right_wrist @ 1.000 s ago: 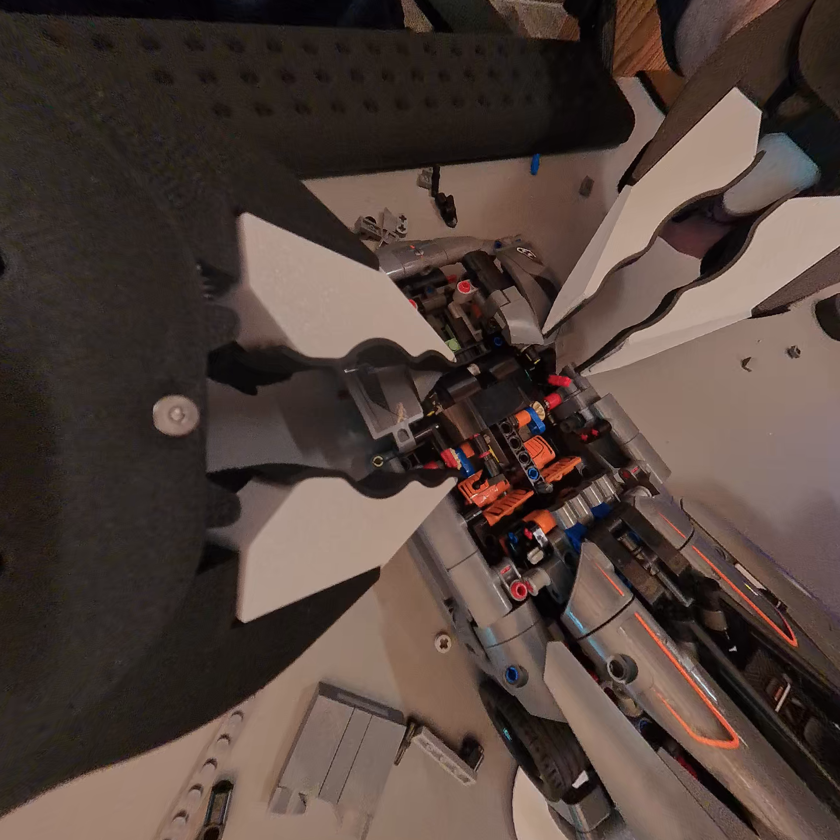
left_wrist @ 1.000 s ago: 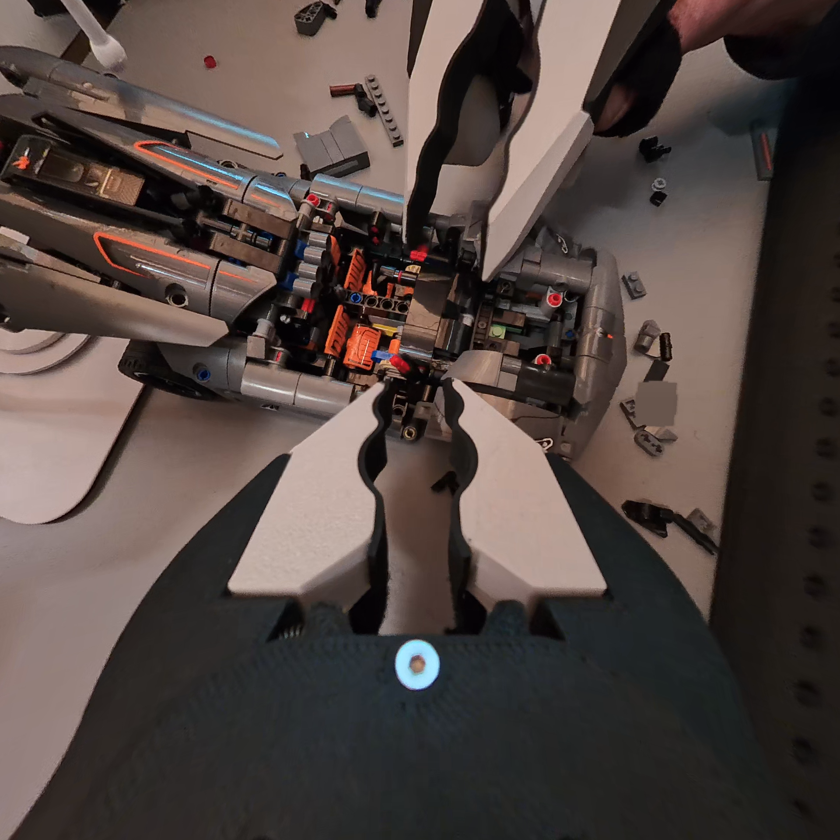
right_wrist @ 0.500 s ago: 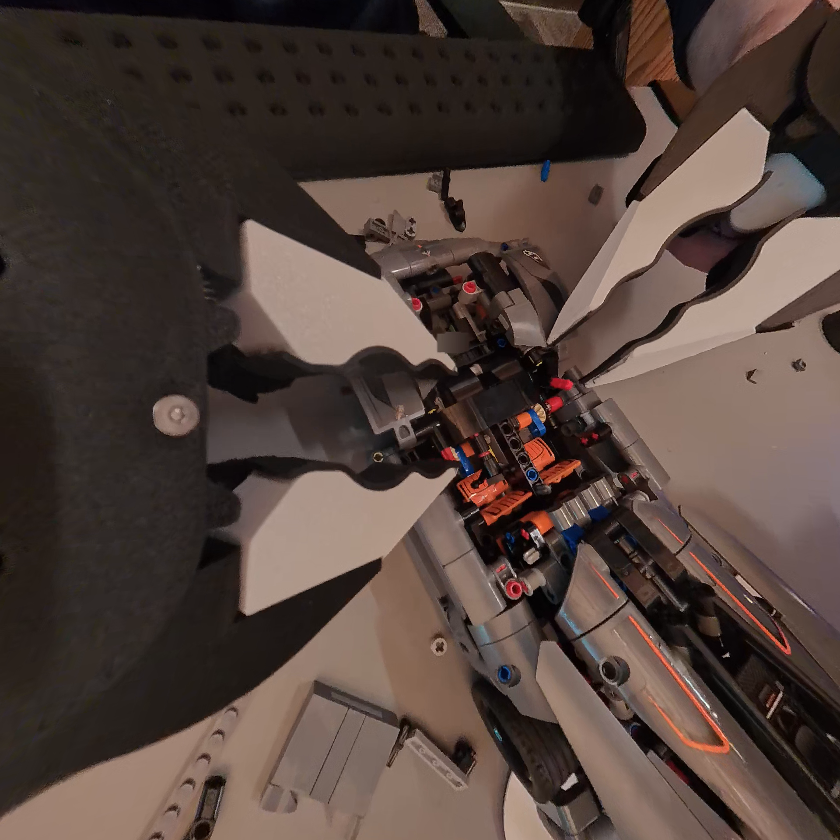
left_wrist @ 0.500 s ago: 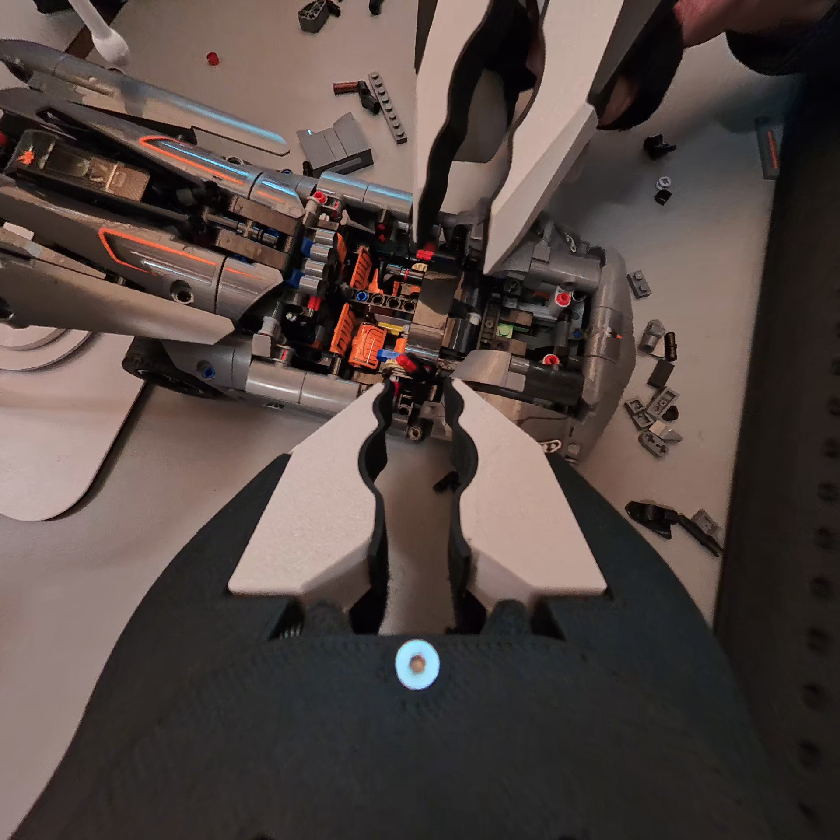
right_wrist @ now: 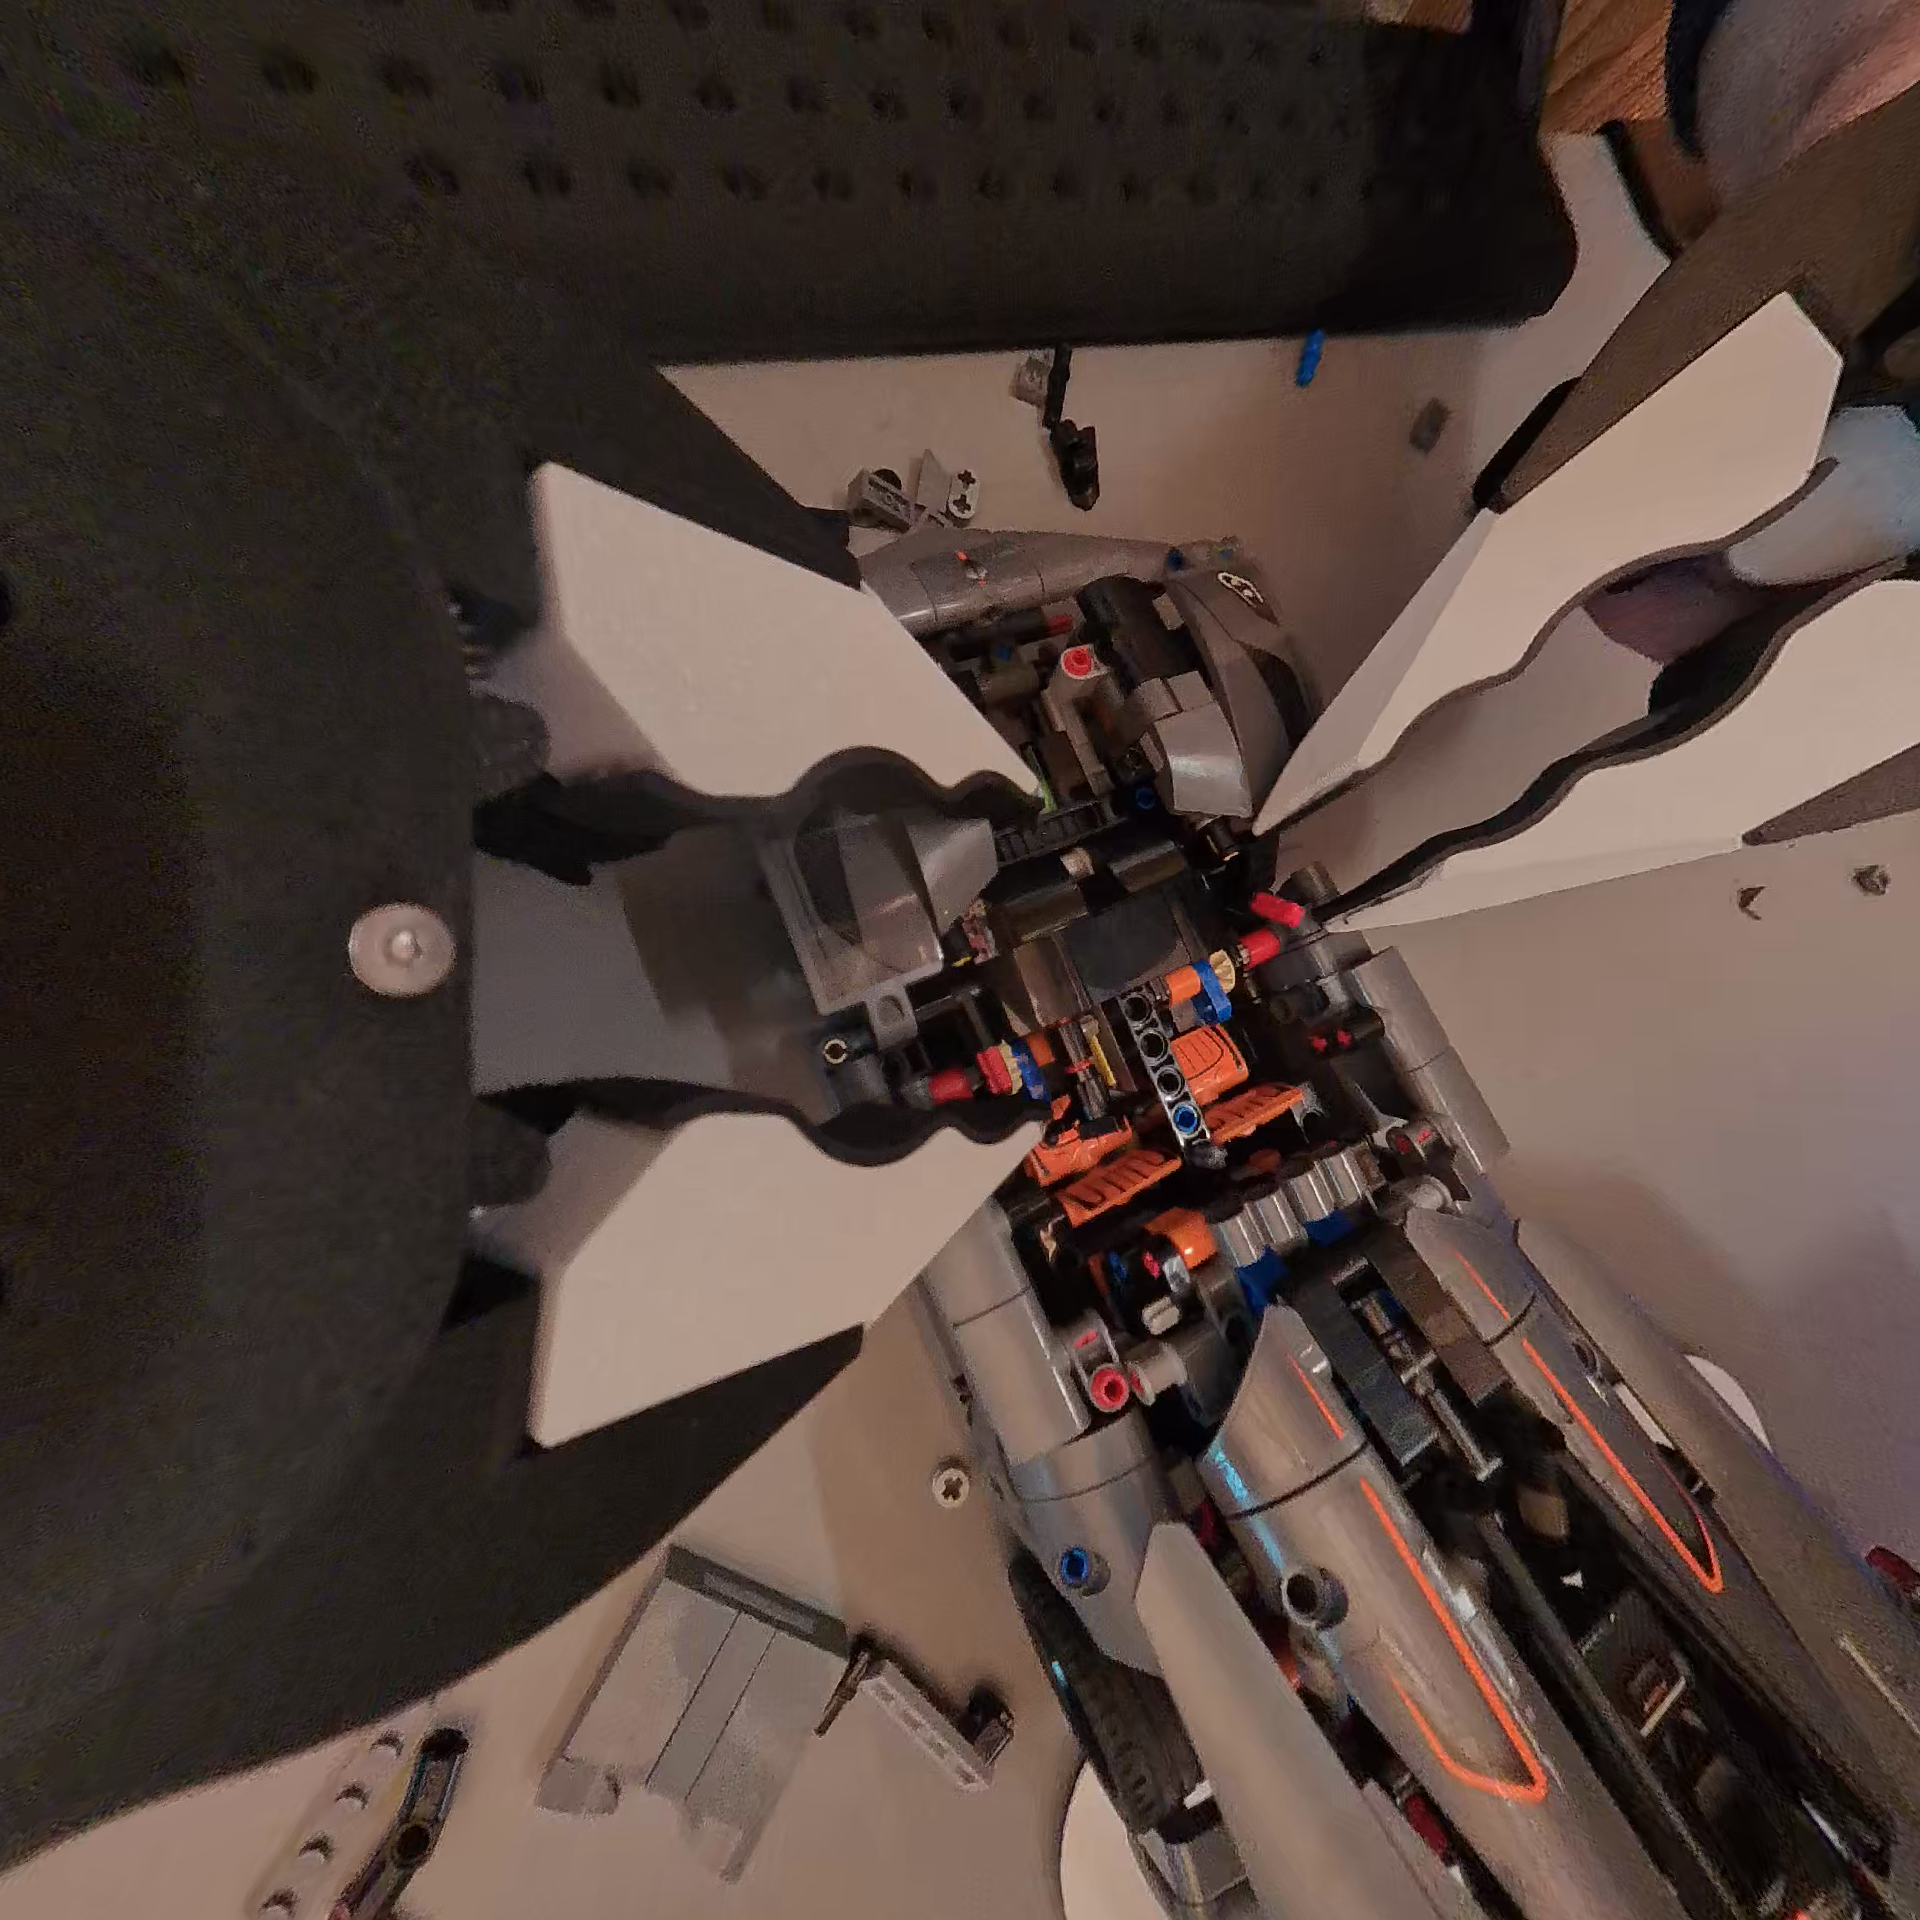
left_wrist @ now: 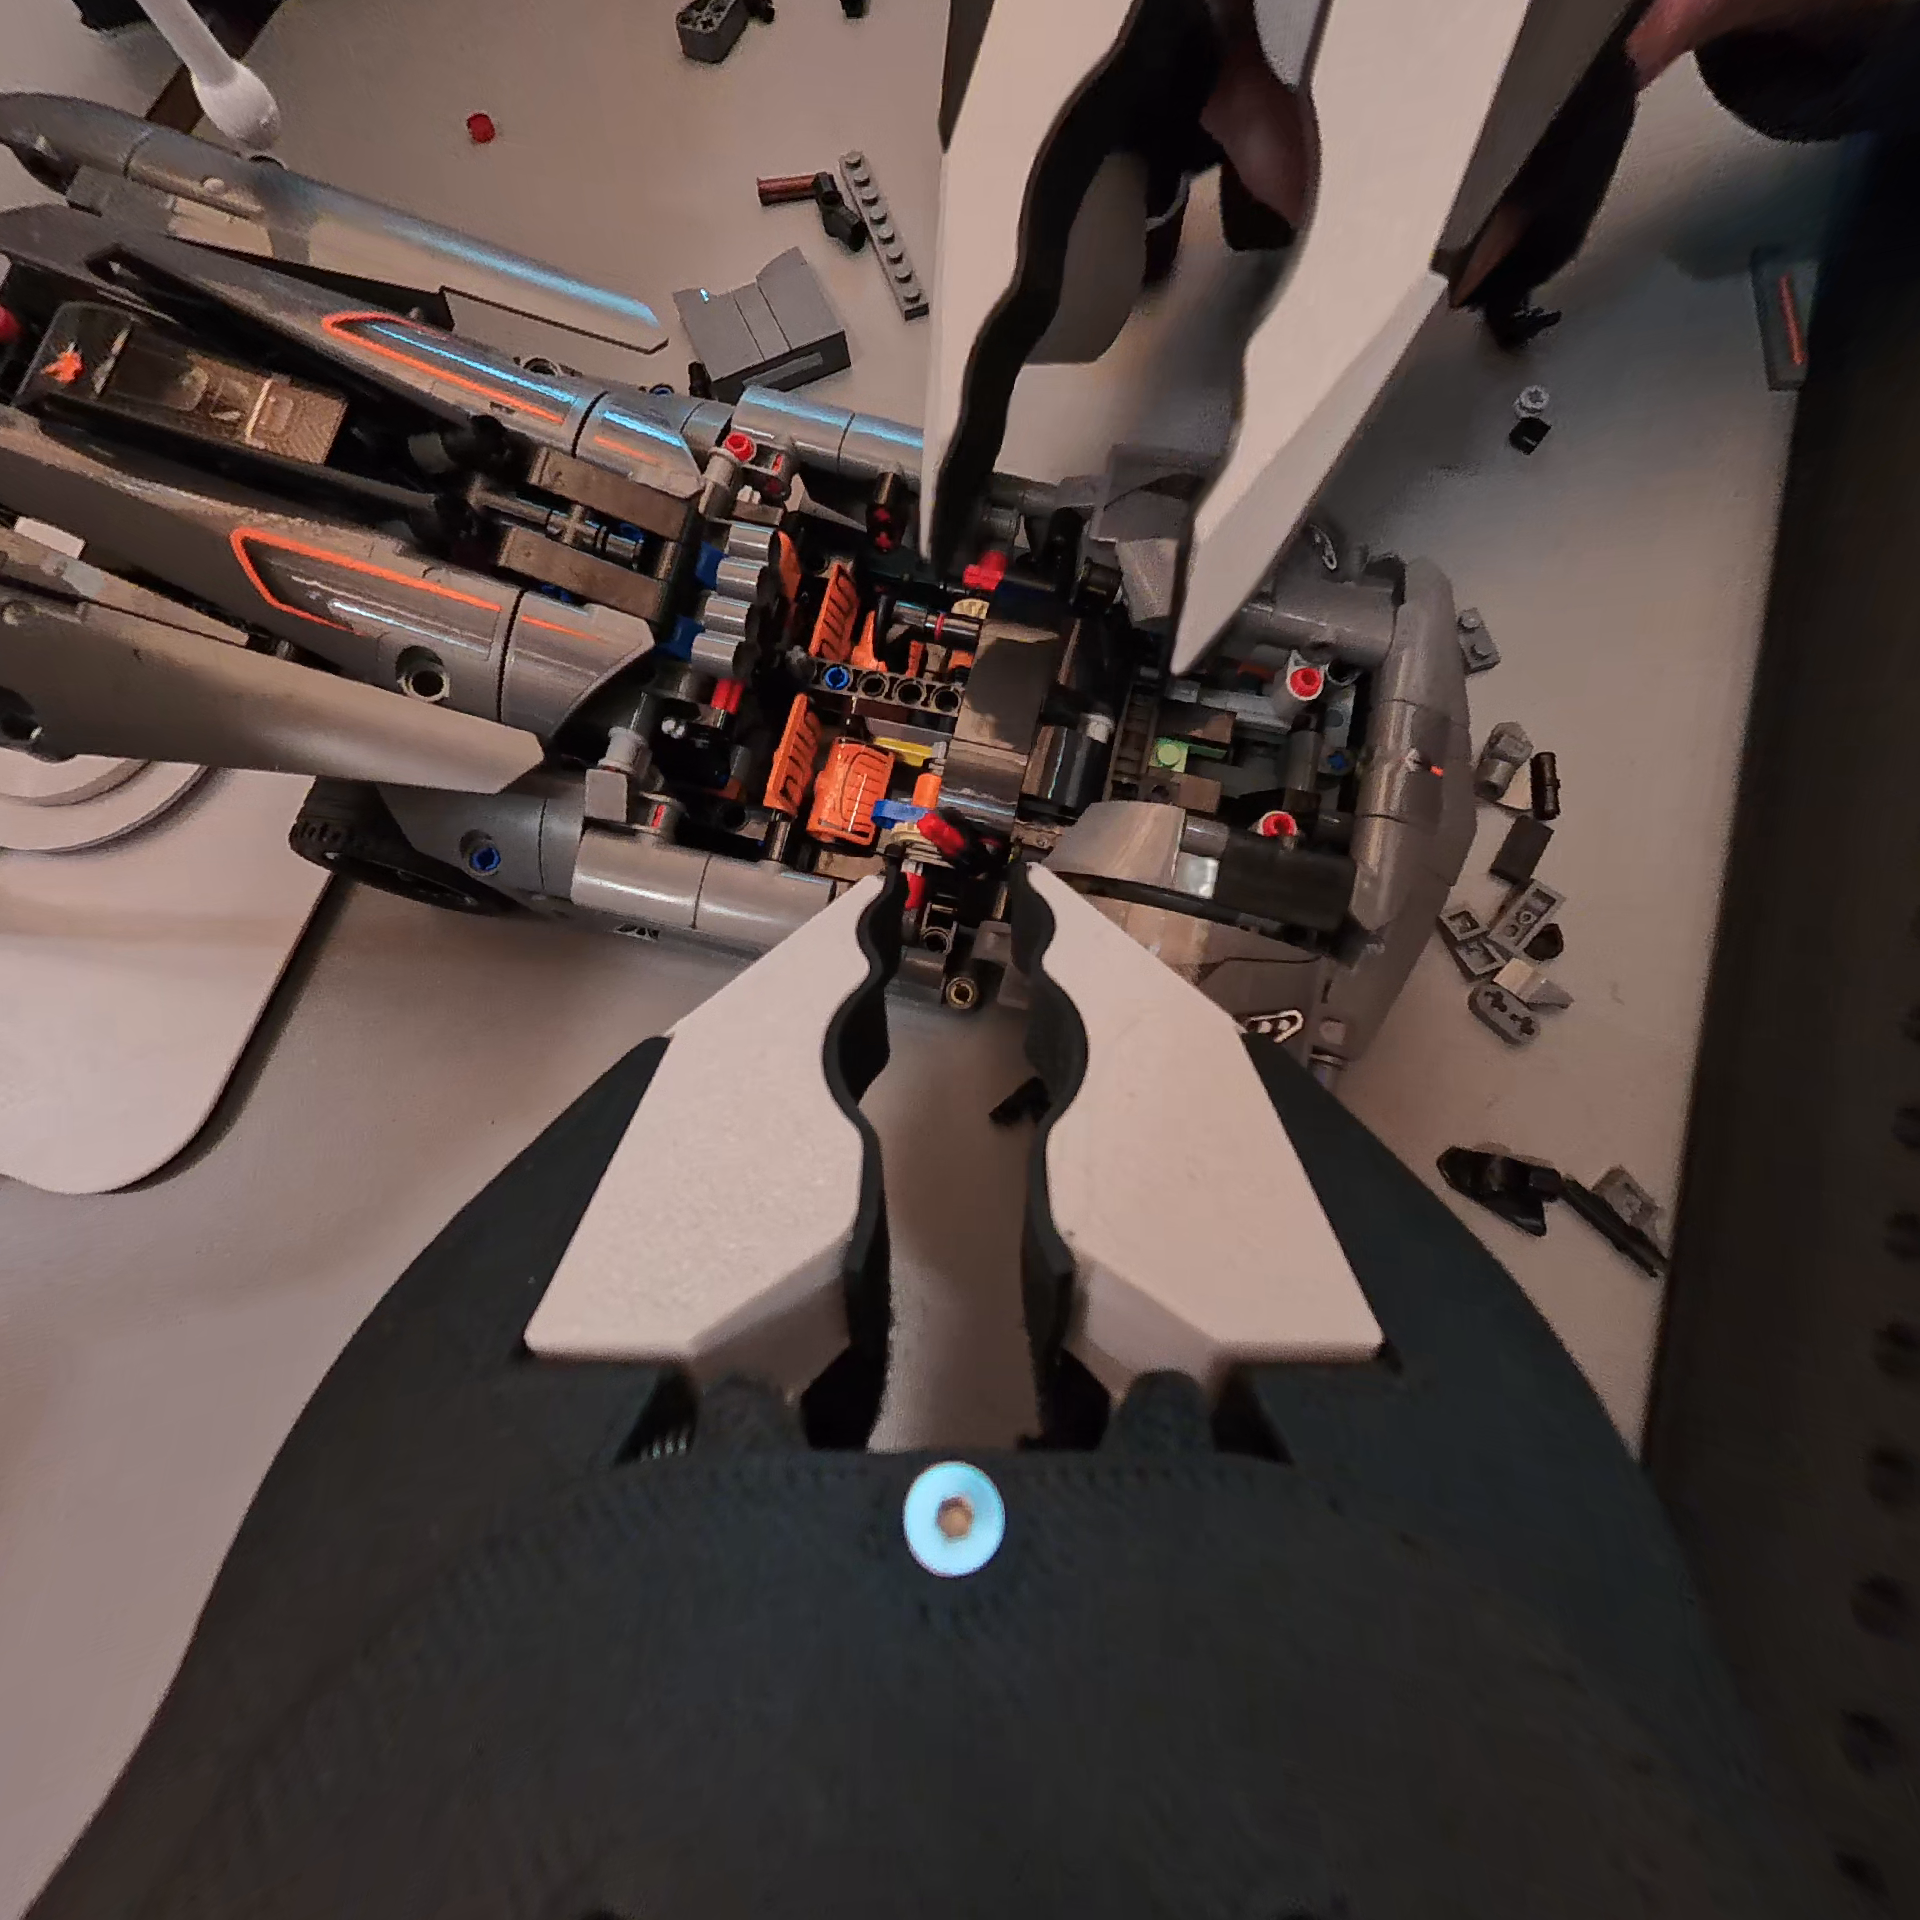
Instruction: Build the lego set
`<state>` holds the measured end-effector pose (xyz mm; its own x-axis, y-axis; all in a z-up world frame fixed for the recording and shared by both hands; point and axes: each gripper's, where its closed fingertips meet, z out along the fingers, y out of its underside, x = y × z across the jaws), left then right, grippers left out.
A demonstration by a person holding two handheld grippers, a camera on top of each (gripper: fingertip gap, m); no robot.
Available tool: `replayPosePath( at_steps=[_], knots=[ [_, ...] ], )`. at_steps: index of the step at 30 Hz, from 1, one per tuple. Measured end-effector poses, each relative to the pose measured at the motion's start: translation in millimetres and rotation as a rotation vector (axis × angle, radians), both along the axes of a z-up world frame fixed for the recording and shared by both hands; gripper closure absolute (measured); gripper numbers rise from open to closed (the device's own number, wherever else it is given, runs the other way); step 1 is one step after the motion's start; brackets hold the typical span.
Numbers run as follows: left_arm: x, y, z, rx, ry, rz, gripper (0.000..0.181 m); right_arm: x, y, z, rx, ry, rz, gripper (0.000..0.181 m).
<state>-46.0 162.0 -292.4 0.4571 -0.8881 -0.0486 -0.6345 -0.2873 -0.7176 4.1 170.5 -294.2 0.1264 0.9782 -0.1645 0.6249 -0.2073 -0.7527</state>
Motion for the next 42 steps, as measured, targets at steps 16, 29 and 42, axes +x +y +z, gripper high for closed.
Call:
replayPosePath(
  at_steps=[16, 29, 42],
  knots=[
    [3.2, -2.4, -2.4, -0.008, 0.000, -0.016, 0.162, 6.4, -7.3, 1.3, -0.002, -0.075, 0.014, 0.126],
    [4.8, -4.2, -2.6, -0.010, 0.000, -0.023, 0.160, 7.5, -14.9, -7.5, -0.040, -0.173, 0.020, 0.121],
    [9.2, -8.1, -5.6, -0.005, 0.015, -0.039, 0.165, 9.7, -17.7, -1.1, -0.060, -0.140, 0.037, 0.128]
  ],
)
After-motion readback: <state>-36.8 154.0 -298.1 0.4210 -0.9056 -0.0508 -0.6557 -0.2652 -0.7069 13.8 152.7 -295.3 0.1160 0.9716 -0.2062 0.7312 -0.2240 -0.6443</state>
